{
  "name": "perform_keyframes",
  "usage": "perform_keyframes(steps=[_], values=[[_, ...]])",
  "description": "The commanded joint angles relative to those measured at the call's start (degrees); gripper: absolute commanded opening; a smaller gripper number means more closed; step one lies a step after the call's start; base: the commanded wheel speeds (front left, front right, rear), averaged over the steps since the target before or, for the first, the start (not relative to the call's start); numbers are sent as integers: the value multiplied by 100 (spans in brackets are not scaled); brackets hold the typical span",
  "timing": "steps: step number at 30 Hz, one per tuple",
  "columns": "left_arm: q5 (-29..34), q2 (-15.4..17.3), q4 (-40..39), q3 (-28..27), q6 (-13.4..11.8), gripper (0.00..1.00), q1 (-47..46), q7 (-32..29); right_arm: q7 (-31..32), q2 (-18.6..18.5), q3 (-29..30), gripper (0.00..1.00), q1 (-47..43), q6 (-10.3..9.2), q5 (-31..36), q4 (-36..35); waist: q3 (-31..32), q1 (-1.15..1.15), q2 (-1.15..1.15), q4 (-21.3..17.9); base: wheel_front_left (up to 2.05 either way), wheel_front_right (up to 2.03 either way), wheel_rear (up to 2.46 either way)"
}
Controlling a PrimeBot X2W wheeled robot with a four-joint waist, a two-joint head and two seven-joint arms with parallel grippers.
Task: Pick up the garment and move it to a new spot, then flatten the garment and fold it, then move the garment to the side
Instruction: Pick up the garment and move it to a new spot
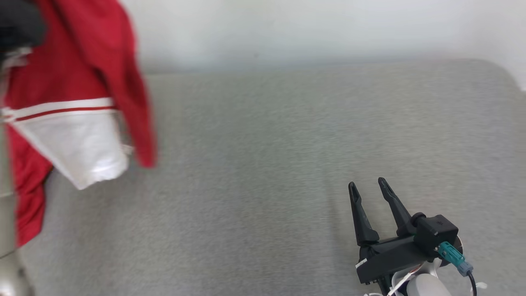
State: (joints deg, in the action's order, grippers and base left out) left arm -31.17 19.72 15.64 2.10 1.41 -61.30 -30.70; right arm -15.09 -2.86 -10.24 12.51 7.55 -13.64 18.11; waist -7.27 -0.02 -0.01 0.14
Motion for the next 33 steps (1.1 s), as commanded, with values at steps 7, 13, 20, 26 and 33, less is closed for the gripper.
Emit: perform_keyframes(steps=[7,13,20,26,33], values=[[-171,-638,385,381,159,0,-245,172,-8,-4,-31,100,-159,-12,-99,-58,388,2,1,-984,0,0,0],[-230,-1101,684,646,283,0,149,651,-9,-3,1,100,-197,-12,-97,-136,173,2,1,-1352,0,0,0],[-99,-1350,1317,980,350,0,1246,1274,-9,-4,-13,100,-124,-12,-109,-196,-22,2,1,-1527,0,0,0],[129,-1475,1965,1321,272,0,2152,1717,-9,-4,68,100,-207,-12,12,-181,30,2,1,-1456,0,0,0],[186,-1615,2024,1505,220,100,2685,2672,-8,-5,183,100,-363,-12,119,-133,320,2,1,-1117,0,0,0]])
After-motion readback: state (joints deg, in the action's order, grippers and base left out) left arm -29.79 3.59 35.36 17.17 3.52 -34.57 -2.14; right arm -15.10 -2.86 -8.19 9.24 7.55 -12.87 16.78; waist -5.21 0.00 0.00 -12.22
